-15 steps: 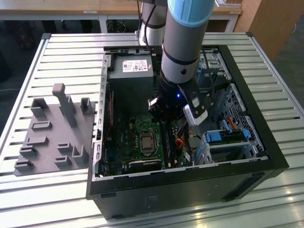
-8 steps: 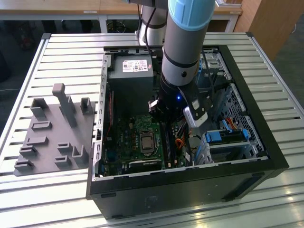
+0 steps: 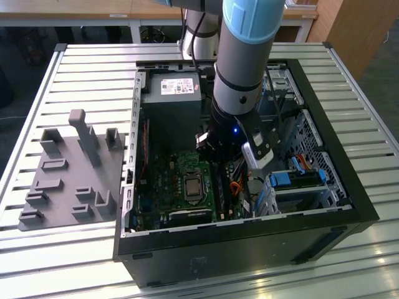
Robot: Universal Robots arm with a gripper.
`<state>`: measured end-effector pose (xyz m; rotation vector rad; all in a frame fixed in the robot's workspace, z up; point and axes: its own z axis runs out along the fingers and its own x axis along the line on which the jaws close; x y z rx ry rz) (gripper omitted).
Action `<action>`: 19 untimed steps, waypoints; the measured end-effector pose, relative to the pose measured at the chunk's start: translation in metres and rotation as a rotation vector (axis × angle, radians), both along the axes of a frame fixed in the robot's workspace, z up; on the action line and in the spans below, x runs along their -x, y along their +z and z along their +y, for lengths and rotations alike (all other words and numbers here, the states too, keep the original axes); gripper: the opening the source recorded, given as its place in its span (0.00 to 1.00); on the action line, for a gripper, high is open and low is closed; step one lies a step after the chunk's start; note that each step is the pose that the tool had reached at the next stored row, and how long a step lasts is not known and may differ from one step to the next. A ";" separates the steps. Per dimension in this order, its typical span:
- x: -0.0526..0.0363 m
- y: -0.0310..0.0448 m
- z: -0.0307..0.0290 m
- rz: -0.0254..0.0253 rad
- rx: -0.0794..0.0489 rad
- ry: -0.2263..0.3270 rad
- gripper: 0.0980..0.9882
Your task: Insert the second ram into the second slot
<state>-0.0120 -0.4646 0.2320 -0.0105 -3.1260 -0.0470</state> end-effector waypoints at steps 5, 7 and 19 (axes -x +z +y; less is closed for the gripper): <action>-0.0005 -0.0010 -0.0006 0.0019 0.000 0.001 0.03; -0.0005 -0.0013 -0.0009 0.0020 0.000 0.001 0.03; -0.0005 -0.0042 -0.0015 0.0050 0.000 0.001 0.03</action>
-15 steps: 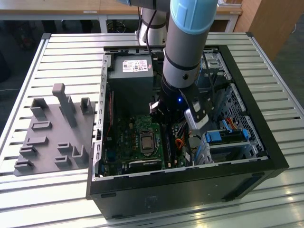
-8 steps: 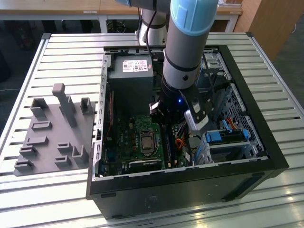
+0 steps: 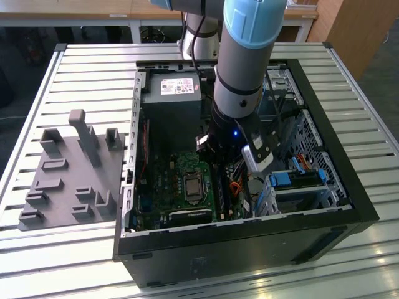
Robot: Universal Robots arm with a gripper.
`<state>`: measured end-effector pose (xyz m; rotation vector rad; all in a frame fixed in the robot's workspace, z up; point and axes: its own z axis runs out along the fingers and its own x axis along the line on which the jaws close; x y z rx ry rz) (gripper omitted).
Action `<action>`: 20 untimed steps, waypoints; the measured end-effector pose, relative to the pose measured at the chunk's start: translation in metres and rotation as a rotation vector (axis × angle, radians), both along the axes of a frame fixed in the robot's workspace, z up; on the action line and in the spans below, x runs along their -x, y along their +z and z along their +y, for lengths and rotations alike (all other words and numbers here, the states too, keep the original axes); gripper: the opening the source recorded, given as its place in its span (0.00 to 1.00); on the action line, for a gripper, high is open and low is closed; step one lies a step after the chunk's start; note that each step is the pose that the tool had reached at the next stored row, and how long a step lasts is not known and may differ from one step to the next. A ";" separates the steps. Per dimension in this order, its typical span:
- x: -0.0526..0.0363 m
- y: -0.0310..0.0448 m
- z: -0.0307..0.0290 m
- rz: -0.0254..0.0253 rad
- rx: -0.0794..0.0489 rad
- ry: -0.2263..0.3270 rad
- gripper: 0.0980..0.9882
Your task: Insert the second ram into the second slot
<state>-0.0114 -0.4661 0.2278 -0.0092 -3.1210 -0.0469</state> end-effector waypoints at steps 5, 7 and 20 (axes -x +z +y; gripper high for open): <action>0.0000 -0.0017 0.0000 0.0009 0.000 0.000 0.03; 0.0000 -0.0018 0.0000 0.0010 0.000 0.000 0.03; -0.0002 -0.0028 0.0001 0.0010 0.000 -0.005 0.03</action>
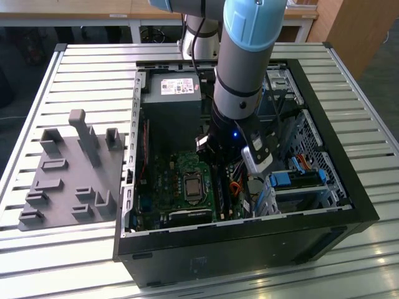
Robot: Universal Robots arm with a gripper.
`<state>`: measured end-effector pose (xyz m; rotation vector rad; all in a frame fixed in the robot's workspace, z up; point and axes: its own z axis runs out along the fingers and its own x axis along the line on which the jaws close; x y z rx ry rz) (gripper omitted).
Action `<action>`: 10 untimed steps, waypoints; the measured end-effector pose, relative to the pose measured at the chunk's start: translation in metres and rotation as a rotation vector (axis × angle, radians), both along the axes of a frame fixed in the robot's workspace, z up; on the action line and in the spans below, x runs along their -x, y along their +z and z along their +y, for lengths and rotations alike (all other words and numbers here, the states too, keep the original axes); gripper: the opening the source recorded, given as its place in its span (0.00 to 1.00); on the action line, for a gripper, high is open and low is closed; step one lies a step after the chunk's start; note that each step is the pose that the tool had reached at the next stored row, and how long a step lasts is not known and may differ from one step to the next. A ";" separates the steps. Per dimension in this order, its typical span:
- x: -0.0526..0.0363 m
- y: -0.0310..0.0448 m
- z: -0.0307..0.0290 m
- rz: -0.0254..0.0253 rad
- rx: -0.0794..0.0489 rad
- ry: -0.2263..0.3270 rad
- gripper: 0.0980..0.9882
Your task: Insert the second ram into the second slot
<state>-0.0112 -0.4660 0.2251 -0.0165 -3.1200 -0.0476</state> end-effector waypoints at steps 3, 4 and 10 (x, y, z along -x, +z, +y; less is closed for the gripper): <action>0.0000 -0.0010 0.0000 0.0000 0.000 -0.001 0.03; 0.0000 -0.0012 -0.0001 0.0000 0.000 -0.001 0.03; 0.0000 -0.0029 -0.0001 0.0001 0.000 0.000 0.03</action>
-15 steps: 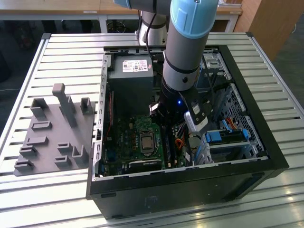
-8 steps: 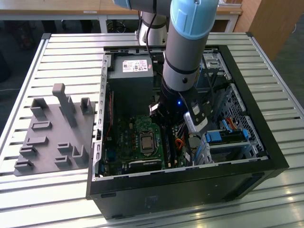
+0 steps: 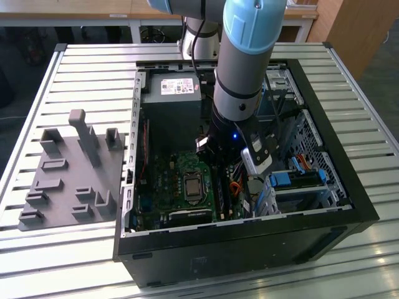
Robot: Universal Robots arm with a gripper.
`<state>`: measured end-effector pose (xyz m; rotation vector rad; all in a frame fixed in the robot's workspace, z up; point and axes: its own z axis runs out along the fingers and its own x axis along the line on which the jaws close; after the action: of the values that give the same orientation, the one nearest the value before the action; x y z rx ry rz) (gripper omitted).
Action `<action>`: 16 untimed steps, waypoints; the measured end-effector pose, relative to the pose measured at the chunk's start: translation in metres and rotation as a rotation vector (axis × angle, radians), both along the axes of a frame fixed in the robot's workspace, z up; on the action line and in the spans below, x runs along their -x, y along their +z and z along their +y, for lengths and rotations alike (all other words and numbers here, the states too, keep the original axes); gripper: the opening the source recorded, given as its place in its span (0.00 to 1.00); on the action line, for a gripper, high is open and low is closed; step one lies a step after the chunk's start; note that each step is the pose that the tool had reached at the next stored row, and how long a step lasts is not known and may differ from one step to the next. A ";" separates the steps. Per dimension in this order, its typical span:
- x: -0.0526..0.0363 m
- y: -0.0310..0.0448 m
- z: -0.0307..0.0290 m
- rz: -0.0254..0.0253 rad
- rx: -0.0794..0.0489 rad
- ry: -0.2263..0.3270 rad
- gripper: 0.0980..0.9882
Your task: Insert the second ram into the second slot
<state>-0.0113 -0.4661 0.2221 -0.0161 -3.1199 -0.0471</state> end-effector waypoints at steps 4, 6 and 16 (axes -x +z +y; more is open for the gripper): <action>-0.0001 -0.0002 0.0004 -0.0001 0.000 0.000 0.03; 0.0000 -0.0001 0.0011 -0.0001 0.000 0.000 0.03; 0.0000 -0.0023 0.0020 0.0000 0.000 0.000 0.03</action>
<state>-0.0113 -0.4641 0.2198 -0.0161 -3.1199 -0.0472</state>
